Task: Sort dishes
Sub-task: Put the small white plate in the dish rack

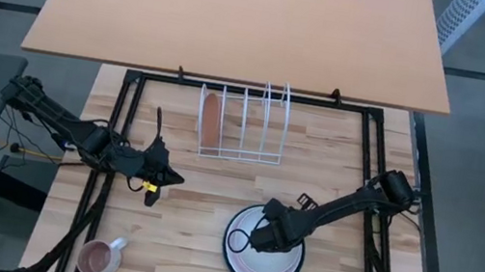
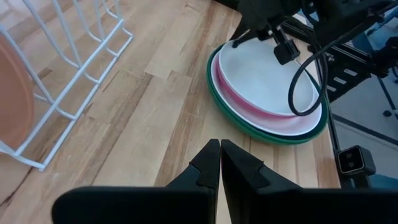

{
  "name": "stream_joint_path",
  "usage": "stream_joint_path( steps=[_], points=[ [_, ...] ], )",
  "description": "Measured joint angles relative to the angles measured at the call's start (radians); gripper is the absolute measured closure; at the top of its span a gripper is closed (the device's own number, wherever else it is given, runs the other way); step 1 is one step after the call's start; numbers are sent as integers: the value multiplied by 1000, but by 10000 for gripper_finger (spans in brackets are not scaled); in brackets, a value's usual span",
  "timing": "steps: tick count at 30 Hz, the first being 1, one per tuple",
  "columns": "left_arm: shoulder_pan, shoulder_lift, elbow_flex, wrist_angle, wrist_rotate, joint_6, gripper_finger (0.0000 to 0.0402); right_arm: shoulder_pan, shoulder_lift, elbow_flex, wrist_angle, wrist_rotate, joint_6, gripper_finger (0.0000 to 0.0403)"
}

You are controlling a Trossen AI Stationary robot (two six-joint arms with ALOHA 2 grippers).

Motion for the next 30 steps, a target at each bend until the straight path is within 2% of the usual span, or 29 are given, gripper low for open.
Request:
stream_joint_path(
  steps=[5, 12, 19, 24, 30],
  points=[
    [0, 0, 0, 0, 0, 0, 391, 6, 3, 26, -46, 6, 0, 399],
    [0, 0, 0, 0, -1, 5, 391, 42, 3, 130, -191, 88, 51, 402],
    [0, 0, 0, 16, -2, 1, 391, 76, 3, 190, -249, 136, 87, 403],
    [-23, 69, 0, 188, -7, 39, 389, 78, 3, 198, -251, 136, 88, 403],
    [-44, 310, 2, 505, 0, 132, 357, 78, 3, 198, -251, 136, 88, 403]
  ],
)
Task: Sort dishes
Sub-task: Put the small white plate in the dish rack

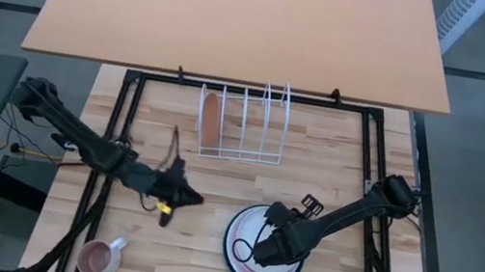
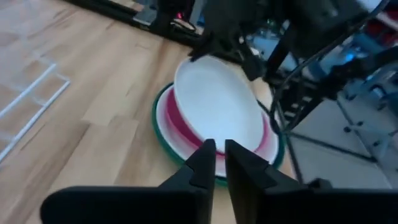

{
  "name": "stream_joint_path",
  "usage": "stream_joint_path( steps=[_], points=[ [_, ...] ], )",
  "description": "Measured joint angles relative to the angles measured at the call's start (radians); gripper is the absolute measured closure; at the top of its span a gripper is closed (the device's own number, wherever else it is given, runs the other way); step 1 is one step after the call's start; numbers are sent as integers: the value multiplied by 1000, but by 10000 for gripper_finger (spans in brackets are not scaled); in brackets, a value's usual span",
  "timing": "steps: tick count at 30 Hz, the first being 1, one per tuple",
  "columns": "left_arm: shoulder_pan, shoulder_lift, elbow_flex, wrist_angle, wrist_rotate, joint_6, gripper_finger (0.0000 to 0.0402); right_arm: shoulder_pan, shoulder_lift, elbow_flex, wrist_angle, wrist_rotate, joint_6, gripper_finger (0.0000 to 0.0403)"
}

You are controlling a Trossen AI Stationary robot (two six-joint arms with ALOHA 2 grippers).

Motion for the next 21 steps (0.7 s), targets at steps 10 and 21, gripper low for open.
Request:
stream_joint_path(
  steps=[10, 21],
  points=[
    [76, 336, 191, -3, 113, -2, 209, 3, 0, 0, -1, 0, 7, 403],
    [133, 609, 375, -1, 112, -31, 146, 9, 0, 1, 0, -1, 6, 403]
  ],
)
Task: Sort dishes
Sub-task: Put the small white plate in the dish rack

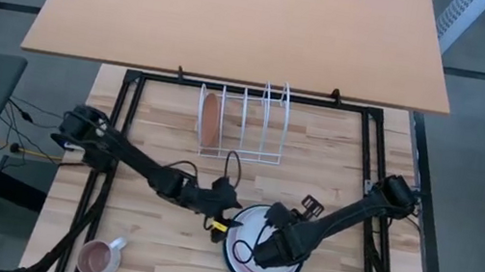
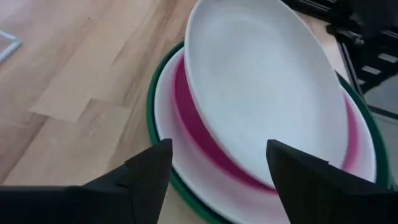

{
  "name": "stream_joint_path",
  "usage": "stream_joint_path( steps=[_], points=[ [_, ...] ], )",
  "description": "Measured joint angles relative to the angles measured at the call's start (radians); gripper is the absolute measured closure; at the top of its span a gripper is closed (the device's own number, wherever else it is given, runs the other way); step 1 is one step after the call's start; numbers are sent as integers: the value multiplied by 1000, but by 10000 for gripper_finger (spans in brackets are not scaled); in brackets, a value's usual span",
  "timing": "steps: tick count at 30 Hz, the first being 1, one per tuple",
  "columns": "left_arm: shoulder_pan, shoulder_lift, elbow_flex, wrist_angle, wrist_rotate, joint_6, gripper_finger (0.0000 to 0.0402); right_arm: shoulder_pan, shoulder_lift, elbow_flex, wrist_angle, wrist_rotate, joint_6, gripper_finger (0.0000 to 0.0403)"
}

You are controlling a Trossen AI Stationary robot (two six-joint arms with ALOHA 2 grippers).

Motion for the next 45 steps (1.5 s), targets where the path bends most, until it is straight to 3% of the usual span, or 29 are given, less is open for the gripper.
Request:
stream_joint_path(
  steps=[12, 15, 22, 24, 35, 45],
  points=[
    [9, 131, 109, -5, -2, -9, 161, 0, 0, 0, 1, 0, -3, 403],
    [10, 128, 115, -1, -26, 8, 207, 0, 0, 0, 0, 0, -3, 403],
    [12, 126, 115, -21, -43, 53, 369, 1, 0, 1, 5, -7, -6, 403],
    [20, 127, 114, -36, -56, 58, 387, 4, 0, 3, 13, -8, -5, 403],
    [19, 112, 113, -22, -75, 94, 397, 37, -9, 157, -39, 4, 31, 377],
    [-37, -2, 113, 22, -126, 179, 401, 147, -19, 334, -31, 209, 25, 352]
  ],
)
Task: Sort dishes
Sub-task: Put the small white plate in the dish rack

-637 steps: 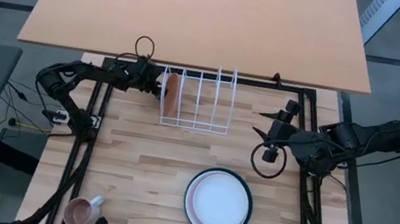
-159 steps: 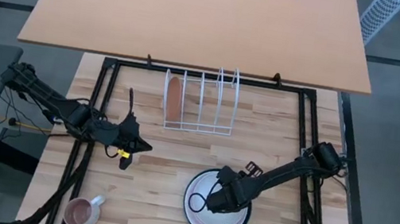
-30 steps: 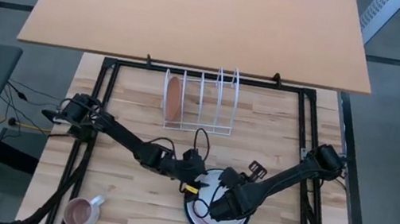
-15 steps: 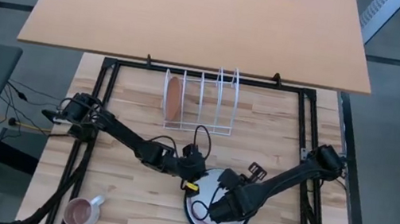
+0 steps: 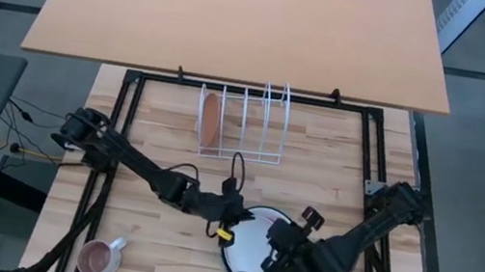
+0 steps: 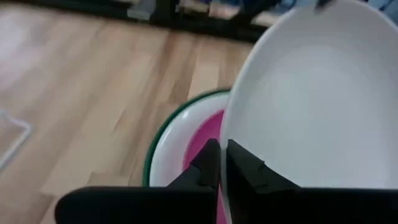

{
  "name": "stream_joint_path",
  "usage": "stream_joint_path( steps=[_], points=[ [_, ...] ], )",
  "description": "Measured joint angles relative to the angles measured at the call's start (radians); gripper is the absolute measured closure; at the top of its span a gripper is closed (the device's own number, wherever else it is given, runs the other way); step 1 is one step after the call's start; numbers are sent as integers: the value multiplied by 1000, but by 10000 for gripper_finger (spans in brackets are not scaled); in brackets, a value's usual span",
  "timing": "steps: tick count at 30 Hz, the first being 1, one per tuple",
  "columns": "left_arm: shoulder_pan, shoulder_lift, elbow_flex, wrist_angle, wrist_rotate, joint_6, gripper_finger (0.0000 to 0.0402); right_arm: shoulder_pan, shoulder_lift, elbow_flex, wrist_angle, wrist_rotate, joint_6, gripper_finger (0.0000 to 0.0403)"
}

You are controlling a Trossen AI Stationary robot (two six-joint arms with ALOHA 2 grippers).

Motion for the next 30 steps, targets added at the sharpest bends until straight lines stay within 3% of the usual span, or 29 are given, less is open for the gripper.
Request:
stream_joint_path(
  steps=[7, 13, 16, 30],
  points=[
    [-39, -35, -1, -17, -118, 57, 401, 44, -2, 51, -2, 64, -30, 351],
    [-65, -75, -1, -24, -172, 103, 401, 138, -8, 197, 5, 442, -96, 351],
    [-87, -106, -1, -22, -207, 128, 401, 188, -8, 242, 8, 542, -126, 351],
    [-310, -374, -1, 6, -295, 295, 401, 325, -7, 258, 0, 599, -157, 351]
  ],
)
